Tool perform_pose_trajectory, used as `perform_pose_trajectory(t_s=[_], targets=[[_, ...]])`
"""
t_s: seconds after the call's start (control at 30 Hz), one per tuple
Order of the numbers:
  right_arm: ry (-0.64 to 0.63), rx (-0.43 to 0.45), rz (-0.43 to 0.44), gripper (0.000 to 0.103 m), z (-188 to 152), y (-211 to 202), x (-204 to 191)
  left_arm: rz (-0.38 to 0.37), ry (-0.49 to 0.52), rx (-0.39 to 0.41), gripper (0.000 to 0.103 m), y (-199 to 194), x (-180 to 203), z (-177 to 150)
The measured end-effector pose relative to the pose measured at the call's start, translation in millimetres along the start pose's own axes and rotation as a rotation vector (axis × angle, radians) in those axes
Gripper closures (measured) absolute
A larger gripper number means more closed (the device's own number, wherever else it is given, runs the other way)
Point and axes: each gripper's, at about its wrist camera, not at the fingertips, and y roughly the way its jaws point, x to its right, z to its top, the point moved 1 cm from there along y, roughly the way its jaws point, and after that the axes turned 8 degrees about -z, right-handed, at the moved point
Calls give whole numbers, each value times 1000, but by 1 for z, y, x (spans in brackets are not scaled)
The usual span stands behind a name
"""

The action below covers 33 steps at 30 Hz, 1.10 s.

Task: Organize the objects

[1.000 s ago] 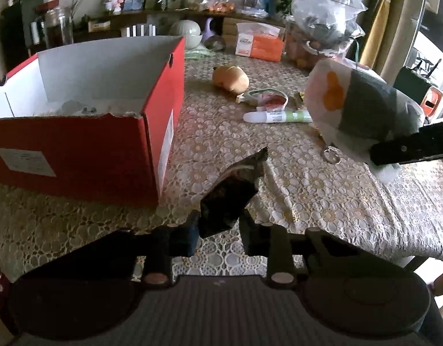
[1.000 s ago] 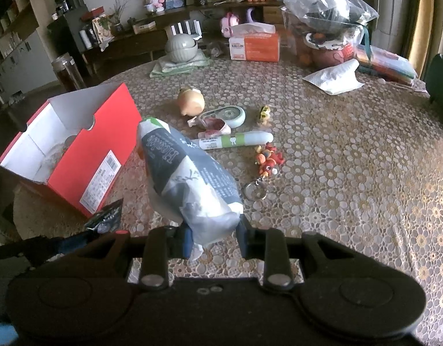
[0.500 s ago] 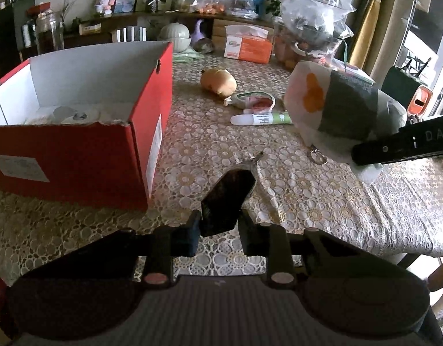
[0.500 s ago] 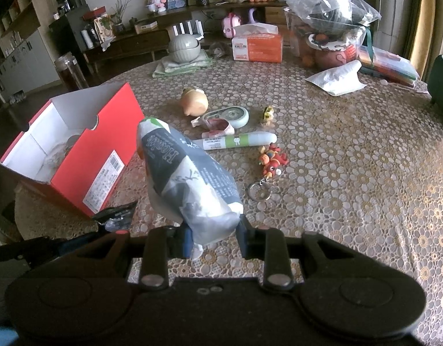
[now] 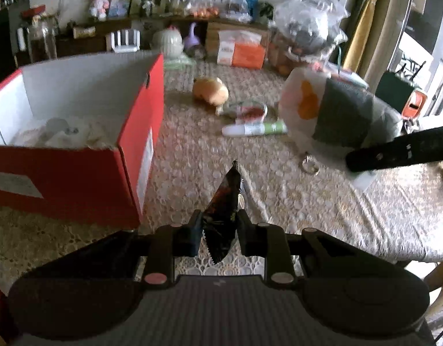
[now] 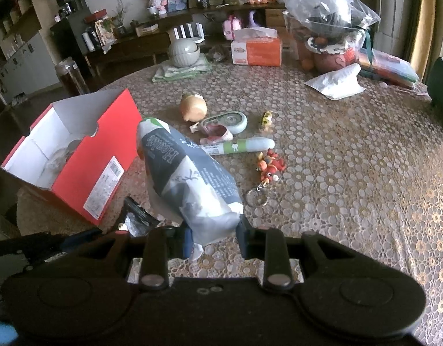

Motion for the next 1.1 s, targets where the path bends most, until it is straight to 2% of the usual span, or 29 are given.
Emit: perform_pose_trajectory(t_s=[0.2,0.33,0.4,0.47,0.63,0.67,0.7,0.77,0.9,1.0,1.1], targets=[[13,-8,3,74,-3,2,4,-12,40,-16,79,14,0,6],[22,-6,7,74,-2,3,8,-16,52,-44,72,27,-1,12],[27,-5,10,74,-2,4,10,-33,54,-61,52,33,-2,12],[33,-7,11,74,-3,5,13,-25,61,-60,46,37,-1,12],[44,-20,13,74,-5,10,18,-7,71,-71,46,46,3,14],[44,-21,13,74,-5,11,18,0,72,-71,50,47,3,14],[44,-22,14,74,-5,12,18,7,76,-75,59,48,4,13],[43,-22,16,74,-5,11,18,1,76,-81,65,49,4,13],[40,-19,17,74,-6,9,17,20,85,-74,71,44,6,13],[28,-11,18,74,-6,3,11,-4,49,-57,77,31,4,17],[11,3,26,74,-3,-5,4,-34,16,-36,77,12,2,25]])
